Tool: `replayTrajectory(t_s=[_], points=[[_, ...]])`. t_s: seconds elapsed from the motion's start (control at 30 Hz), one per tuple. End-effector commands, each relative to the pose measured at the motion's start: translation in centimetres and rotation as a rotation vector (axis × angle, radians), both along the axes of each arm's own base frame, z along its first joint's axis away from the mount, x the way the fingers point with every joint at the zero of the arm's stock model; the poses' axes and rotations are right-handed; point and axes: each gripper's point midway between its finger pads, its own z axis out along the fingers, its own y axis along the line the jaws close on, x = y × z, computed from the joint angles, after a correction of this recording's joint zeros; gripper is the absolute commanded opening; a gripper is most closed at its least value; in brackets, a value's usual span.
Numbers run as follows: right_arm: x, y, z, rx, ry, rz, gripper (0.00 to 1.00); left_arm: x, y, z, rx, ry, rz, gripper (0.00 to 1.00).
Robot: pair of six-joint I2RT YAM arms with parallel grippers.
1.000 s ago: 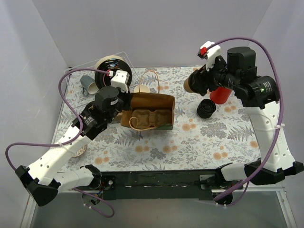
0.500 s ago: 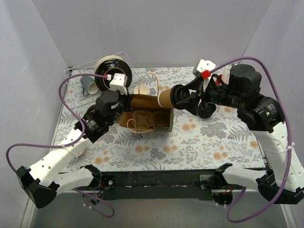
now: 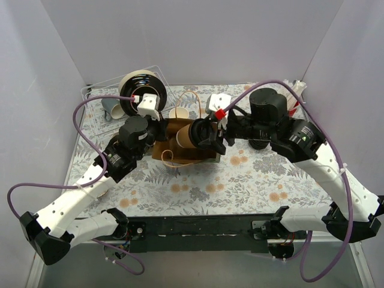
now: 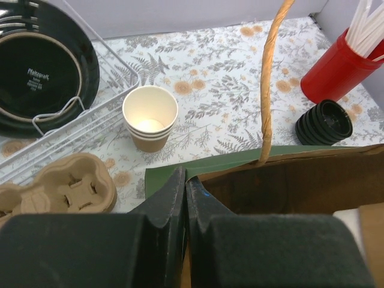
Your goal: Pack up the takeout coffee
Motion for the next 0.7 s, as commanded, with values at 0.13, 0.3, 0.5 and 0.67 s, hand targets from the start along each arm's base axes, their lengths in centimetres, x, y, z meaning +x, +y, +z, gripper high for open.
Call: replayTrajectory(t_s=[0.13, 0.3, 0.5, 0.67], points=[[0.6, -0.8, -3.7, -0.257, -0.3, -0.07, 0.29, -2.4, -0.1, 3.9, -0.09, -0.23, -0.123, 0.0], [-0.5, -0.5, -7.7, -0.388, -0.366, -0.051, 0.27, -4.2, -0.3, 3.9, -0.158, -0.223, -0.183, 0.0], [-0.6, -0.5, -9.4, -0.469, -0.477, -0.096, 0.24, -4.2, 0.2, 2.6, -0.151, -0.158, -0.149, 0.0], [-0.3, -0.7, -9.8, -0.529, -0.559, -0.108, 0.23, -4.3, 0.9, 2.7, -0.11, -0.192, -0.14, 0.0]])
